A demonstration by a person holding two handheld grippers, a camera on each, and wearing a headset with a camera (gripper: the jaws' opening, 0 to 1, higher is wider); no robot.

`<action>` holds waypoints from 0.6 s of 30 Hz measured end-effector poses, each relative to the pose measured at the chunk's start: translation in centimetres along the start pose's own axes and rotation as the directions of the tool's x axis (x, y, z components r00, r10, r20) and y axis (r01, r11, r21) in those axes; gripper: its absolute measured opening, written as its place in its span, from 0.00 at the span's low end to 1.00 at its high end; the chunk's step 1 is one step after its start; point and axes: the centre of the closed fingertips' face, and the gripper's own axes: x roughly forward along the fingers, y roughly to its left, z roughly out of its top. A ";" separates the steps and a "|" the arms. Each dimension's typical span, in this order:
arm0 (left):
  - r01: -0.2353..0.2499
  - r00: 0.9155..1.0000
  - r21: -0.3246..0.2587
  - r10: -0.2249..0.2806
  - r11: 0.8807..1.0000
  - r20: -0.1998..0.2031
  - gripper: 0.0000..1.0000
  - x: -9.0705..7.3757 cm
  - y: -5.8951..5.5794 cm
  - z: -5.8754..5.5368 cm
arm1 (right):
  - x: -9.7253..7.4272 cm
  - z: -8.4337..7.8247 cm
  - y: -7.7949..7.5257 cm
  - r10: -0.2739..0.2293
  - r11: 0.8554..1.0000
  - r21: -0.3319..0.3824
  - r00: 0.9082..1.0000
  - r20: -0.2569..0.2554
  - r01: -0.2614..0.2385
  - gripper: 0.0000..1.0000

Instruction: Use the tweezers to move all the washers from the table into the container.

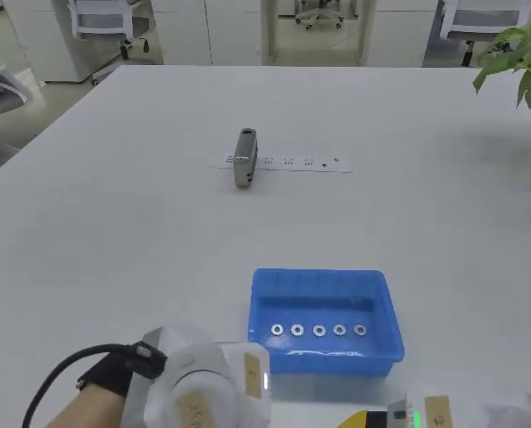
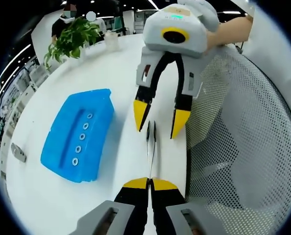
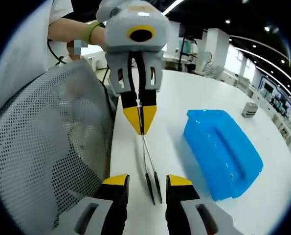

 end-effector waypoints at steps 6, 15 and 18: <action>0.016 0.997 0.002 -0.016 1.000 -0.071 0.00 1.0 0.1 -1.1 | -2.8 0.9 -1.1 -0.111 0.976 0.201 0.987 0.119 0.086 0.35; 0.021 0.993 0.013 -0.019 1.000 -0.114 0.00 1.4 0.0 -1.6 | -8.6 1.3 -3.7 -0.315 0.908 0.342 0.931 0.183 0.240 0.42; 0.018 0.992 0.017 -0.016 1.000 -0.122 0.00 1.4 0.0 -1.6 | -10.7 0.7 -4.2 -0.374 0.885 0.360 0.911 0.171 0.296 0.43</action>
